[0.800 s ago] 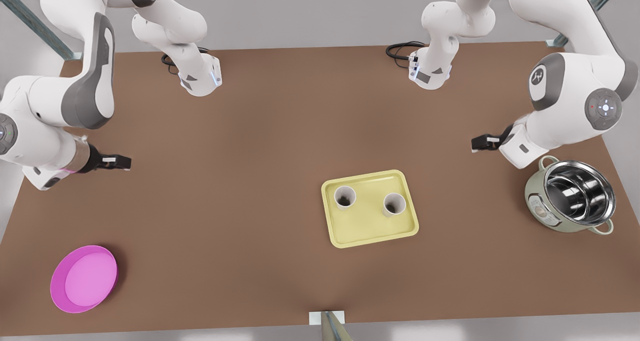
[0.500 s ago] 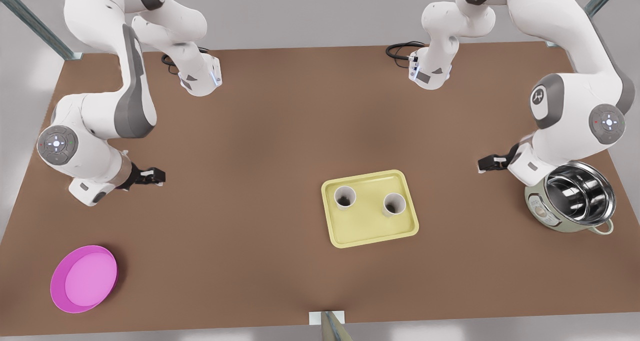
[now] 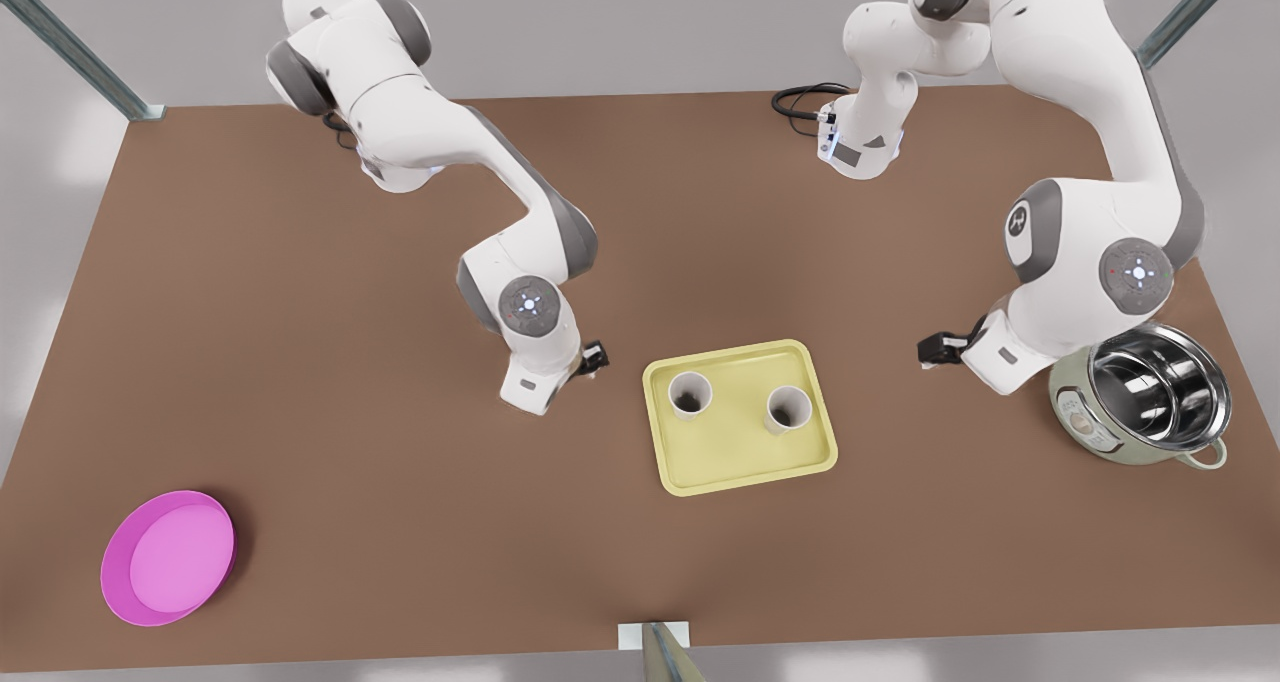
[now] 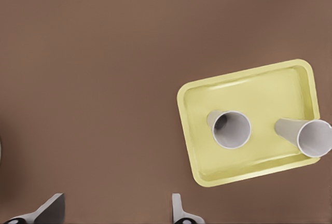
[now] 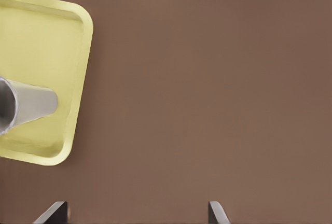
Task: Use the left arm to pick up the white IKEA cup from the tray and place it on the middle-left position; use the right arm to pick up the white IKEA cup from the tray and place it on the middle-right position
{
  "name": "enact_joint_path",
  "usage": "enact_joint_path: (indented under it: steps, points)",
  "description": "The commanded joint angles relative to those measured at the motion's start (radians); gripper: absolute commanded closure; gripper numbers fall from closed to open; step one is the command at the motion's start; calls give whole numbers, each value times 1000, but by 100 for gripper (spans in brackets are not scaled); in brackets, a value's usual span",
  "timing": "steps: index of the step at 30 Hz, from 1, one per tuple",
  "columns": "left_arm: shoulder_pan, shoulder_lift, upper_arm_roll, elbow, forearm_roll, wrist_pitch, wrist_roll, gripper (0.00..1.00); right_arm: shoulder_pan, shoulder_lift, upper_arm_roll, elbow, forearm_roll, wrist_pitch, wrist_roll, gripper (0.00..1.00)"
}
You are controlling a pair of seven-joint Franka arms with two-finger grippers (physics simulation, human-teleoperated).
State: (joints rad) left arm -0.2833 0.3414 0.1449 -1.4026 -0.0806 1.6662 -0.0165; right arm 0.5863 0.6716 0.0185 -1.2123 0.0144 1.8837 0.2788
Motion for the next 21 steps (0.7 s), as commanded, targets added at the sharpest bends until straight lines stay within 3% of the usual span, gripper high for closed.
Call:
enact_joint_path:
  steps: [1, 3, 7, 11, 14, 21]
  points:
    - [-86, 11, -1, 1, 13, 64, -143, 0, 32, 45, -17, 80, 7, 38, 686, 0]
    - [-99, 42, -2, 16, -34, 92, -171, 0, 56, 95, -8, 162, 10, 40, 783, 0]
    - [-166, 122, -2, 7, -44, 194, -310, 0, 129, 187, -19, 175, 91, 226, 899, 0]
    - [-119, 143, 2, -122, -42, 308, -260, 0, 161, 278, -23, 246, 90, 327, 990, 0]
    - [-120, 188, -1, -99, -45, 389, -275, 0, 173, 326, -55, 264, 91, 388, 993, 0]
    - [-142, 248, -2, -107, -93, 429, -267, 0, 184, 378, -42, 257, 88, 425, 971, 0]
